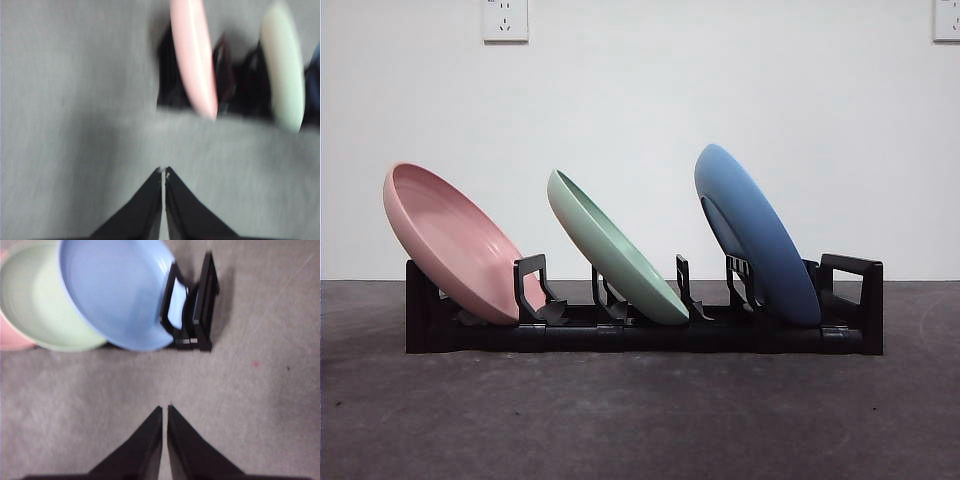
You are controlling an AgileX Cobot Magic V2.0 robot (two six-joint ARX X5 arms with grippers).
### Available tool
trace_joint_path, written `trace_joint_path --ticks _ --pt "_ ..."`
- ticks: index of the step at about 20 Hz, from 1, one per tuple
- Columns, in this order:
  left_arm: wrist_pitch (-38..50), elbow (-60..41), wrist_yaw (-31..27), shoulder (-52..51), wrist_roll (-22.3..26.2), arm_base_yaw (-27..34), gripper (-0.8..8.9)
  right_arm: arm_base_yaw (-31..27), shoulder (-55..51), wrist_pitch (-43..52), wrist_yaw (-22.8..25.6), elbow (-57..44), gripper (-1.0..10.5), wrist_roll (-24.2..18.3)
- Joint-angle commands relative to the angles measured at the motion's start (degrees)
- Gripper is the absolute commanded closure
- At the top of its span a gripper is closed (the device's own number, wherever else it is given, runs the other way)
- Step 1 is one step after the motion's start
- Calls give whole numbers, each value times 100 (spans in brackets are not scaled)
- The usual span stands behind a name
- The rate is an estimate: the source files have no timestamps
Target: Place the plate
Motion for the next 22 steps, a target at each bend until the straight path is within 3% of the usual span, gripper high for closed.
trace_joint_path --ticks 1,2,4,5,10,16,22 --pt "-361 345 31 343 616 -77 789 127 428 -175 -13 308 931 -487" --pt "-378 389 31 417 636 -98 724 179 579 -254 -13 389 919 -577" --pt "-345 413 31 457 636 -131 508 286 841 -398 33 514 708 -621" --pt "-352 413 33 457 636 -136 482 339 949 -466 31 553 617 -645" --pt "-315 413 31 450 632 -136 482 577 1357 -605 28 927 618 -691" --pt "-188 413 31 450 446 -136 482 1008 3071 -1207 33 2948 671 -570" --pt "-177 413 33 450 435 -136 482 1600 4721 -1191 245 4660 671 -640"
